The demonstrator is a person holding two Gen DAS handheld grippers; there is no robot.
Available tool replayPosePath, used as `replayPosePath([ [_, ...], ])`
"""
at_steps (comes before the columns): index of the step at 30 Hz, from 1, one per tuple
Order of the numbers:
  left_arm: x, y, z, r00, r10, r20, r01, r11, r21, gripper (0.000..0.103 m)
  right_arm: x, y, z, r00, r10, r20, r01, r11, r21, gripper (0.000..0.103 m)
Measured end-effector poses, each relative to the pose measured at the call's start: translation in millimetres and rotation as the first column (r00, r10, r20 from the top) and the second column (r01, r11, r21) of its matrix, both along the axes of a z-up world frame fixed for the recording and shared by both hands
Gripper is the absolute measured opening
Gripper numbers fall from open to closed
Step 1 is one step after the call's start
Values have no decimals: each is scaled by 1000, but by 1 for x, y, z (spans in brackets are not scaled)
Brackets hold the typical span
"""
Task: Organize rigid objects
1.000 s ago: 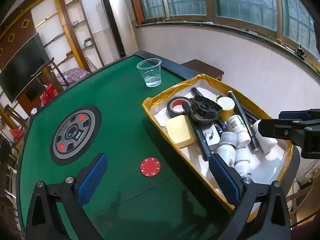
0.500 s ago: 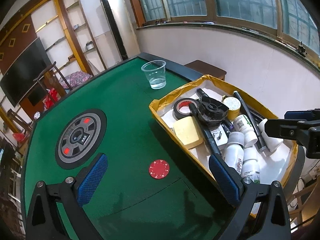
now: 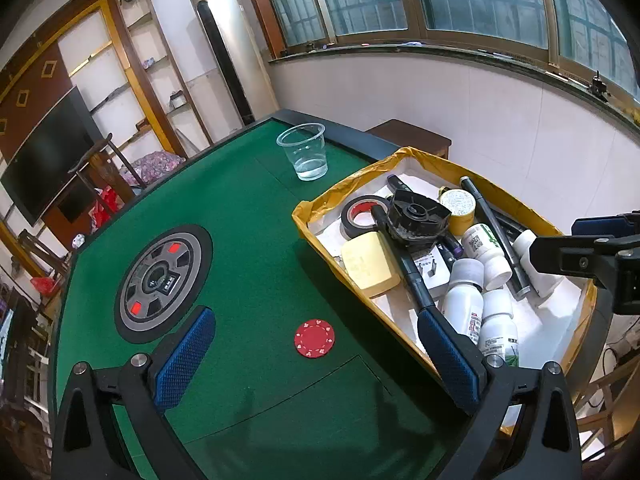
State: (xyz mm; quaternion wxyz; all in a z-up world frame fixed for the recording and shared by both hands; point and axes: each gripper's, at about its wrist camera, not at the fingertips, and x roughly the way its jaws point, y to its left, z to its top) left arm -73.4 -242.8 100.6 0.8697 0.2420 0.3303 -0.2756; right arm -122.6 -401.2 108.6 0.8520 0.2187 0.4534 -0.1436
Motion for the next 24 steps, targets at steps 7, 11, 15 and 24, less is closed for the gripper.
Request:
replayPosePath([
  [7,-1,0,0,1000,6,5,-6,1000,4,102,-1,-1,-1,1000,4,-1,-4,1000,2,73],
  [11,-2,-1,1,1000,5,5,-5,1000,6,102,-2,-2,-2,1000,2,-3,-2,1000,3,73],
  [15,-3,-2,1,1000,0,9,0,1000,7,102,-3,-2,-3,1000,2,-5,-2,1000,4,73],
  [24,-9,-9,1,1000,-20,20,19,1000,13,102,-9,-7,-8,1000,-10,-6,10,1000,8,73],
])
